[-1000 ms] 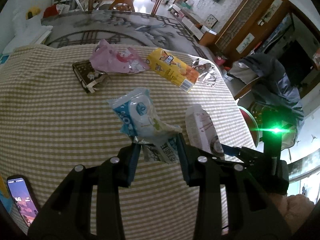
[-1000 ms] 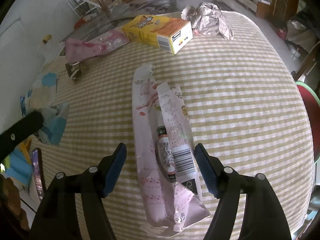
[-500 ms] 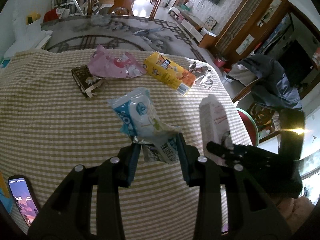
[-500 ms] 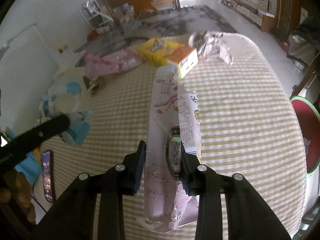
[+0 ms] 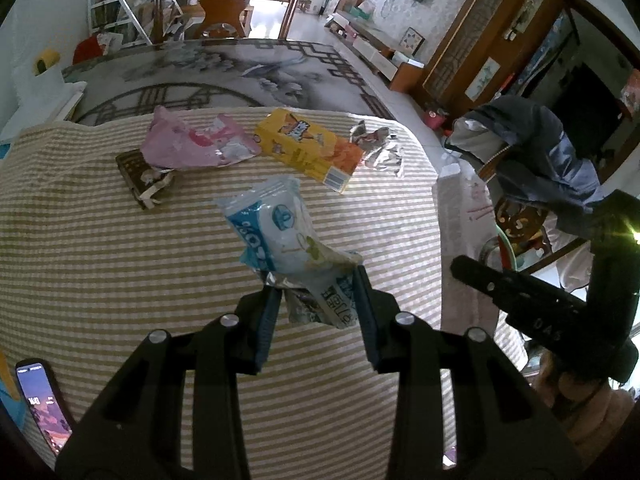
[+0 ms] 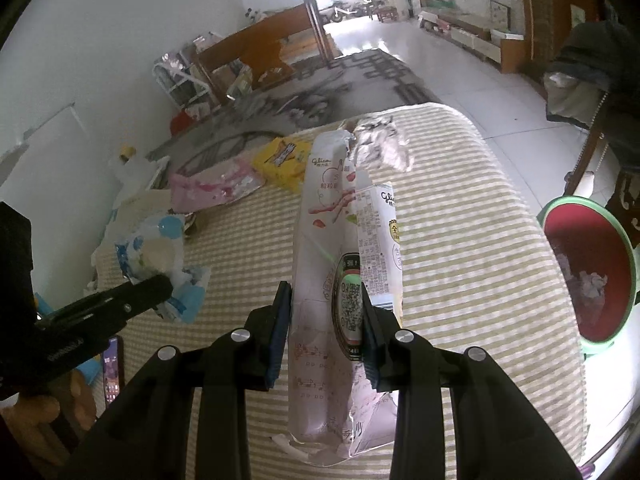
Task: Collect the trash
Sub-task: 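Carry the wrapper and pink packet over the red bin and open both tools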
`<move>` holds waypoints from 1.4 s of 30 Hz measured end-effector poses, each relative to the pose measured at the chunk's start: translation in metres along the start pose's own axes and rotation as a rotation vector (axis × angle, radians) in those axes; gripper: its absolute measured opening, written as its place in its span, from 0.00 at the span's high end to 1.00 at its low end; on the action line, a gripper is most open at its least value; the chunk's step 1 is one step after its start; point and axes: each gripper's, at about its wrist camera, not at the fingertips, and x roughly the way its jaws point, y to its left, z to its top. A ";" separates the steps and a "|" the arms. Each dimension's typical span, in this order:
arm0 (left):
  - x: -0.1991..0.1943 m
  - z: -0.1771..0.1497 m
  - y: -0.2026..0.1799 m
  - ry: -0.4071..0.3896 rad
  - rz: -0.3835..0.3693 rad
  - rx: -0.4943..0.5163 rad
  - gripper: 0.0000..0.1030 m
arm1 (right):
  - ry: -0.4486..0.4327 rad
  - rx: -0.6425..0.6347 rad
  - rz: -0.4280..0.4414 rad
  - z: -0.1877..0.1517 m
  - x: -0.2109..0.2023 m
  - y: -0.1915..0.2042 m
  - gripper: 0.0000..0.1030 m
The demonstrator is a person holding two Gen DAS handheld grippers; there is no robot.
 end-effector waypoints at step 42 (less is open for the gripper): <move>0.045 0.030 -0.148 -0.034 0.032 0.058 0.66 | -0.053 0.037 0.036 0.044 -0.056 -0.142 0.70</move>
